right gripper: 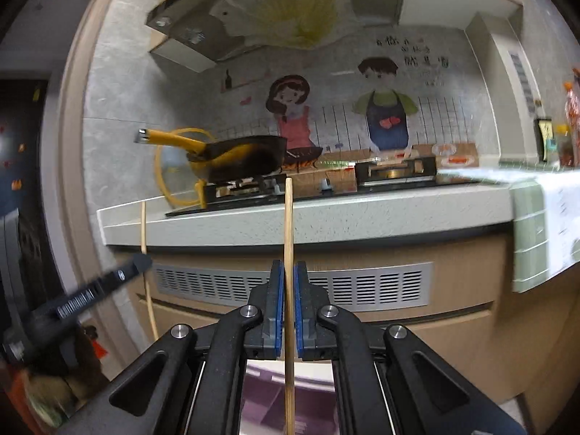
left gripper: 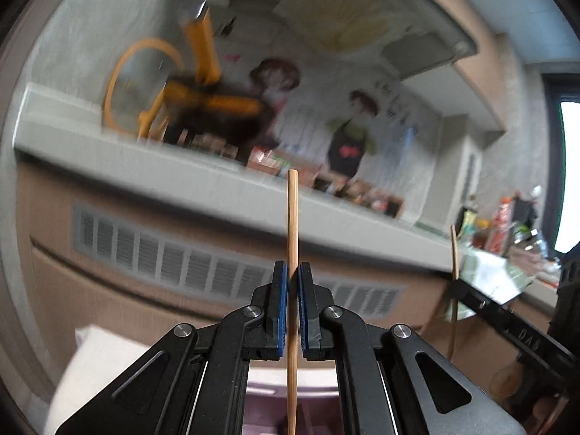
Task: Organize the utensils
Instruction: 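Lower the chopsticks into the caddy and open the right gripper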
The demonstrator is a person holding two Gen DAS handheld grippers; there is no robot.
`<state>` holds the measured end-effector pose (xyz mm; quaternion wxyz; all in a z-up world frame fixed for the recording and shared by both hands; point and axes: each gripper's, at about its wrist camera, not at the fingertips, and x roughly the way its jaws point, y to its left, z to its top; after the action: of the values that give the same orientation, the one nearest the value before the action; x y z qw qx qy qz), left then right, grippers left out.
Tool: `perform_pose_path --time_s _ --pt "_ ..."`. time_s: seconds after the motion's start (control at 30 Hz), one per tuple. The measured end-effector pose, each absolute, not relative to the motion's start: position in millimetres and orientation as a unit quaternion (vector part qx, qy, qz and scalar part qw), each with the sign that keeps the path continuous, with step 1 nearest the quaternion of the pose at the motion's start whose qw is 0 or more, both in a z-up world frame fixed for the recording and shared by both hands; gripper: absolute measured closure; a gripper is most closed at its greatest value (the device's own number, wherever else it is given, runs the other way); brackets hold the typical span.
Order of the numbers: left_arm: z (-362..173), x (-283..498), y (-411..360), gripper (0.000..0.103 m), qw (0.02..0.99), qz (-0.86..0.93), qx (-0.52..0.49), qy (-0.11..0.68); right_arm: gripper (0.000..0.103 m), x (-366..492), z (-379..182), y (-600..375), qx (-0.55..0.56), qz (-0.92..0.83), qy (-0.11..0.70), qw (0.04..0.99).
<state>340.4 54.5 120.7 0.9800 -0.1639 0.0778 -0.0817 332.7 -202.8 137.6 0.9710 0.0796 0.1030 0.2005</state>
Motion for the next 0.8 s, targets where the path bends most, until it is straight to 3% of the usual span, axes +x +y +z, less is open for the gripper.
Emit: perform_pose_path --time_s 0.33,0.57,0.8 --pt "41.0 401.0 52.3 0.097 0.973 -0.08 -0.17 0.132 0.099 398.2 53.9 -178.0 0.075 0.153 0.166 0.971" --pt "6.0 375.5 44.0 0.095 0.958 -0.113 -0.175 0.195 0.098 375.6 19.4 -180.1 0.031 0.173 0.209 0.962" --pt "21.3 320.2 44.7 0.07 0.96 -0.128 -0.166 0.187 0.093 339.9 12.7 -198.4 0.015 0.194 0.254 0.947"
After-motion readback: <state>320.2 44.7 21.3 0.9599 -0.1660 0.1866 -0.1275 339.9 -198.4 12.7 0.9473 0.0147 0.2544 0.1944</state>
